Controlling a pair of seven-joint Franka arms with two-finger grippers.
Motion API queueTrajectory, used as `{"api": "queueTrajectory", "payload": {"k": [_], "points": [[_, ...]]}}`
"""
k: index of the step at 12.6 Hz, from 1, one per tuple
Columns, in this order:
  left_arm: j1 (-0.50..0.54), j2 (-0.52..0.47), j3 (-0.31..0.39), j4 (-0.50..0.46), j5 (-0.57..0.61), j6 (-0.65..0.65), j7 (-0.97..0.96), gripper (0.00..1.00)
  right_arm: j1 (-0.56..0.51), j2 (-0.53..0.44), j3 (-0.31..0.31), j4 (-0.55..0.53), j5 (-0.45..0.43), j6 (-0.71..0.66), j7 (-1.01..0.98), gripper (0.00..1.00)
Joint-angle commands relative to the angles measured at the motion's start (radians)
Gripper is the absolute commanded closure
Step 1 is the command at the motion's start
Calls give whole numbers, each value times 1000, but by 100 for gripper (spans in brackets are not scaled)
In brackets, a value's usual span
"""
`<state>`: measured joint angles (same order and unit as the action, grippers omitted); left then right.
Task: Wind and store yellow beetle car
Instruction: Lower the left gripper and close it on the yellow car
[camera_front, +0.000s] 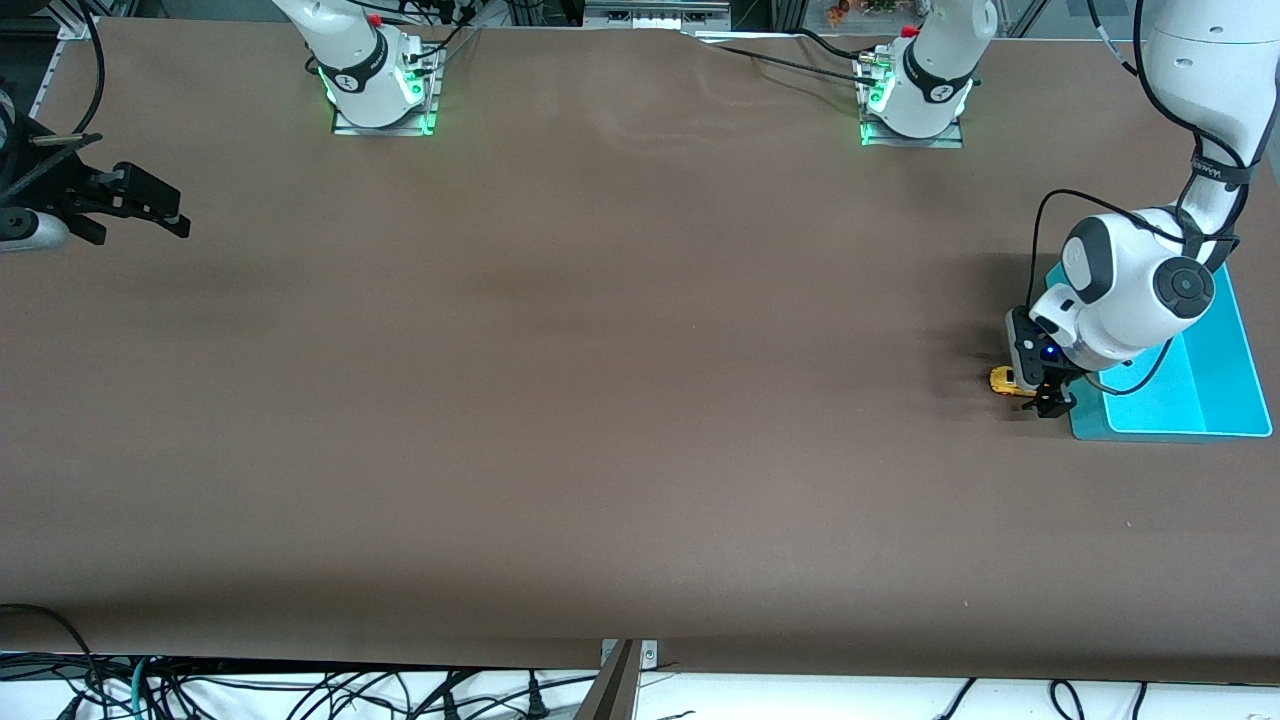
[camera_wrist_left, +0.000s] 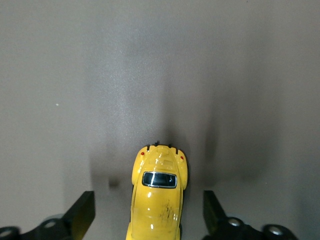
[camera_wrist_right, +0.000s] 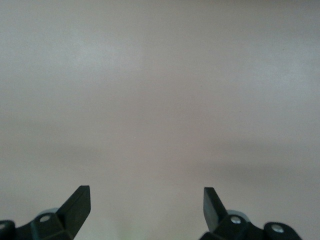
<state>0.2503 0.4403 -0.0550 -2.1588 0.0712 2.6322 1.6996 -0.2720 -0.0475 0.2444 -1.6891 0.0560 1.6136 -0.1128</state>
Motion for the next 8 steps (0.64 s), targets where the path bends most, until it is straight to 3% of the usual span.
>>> {"api": "queueTrajectory", "payload": {"k": [1, 2, 4, 8], "points": [[12, -11, -2, -12, 21, 15, 18, 60, -1, 12, 3, 29, 13, -17, 19, 0], [12, -12, -3, -10, 19, 14, 17, 79, -1, 12, 3, 29, 15, -17, 21, 0], [12, -20, -2, -9, 19, 8, 17, 97, -1, 12, 3, 29, 13, -17, 21, 0], [9, -57, -14, 17, 3, -75, -3, 100, 0, 14, 3, 29, 13, -17, 21, 0]]}}
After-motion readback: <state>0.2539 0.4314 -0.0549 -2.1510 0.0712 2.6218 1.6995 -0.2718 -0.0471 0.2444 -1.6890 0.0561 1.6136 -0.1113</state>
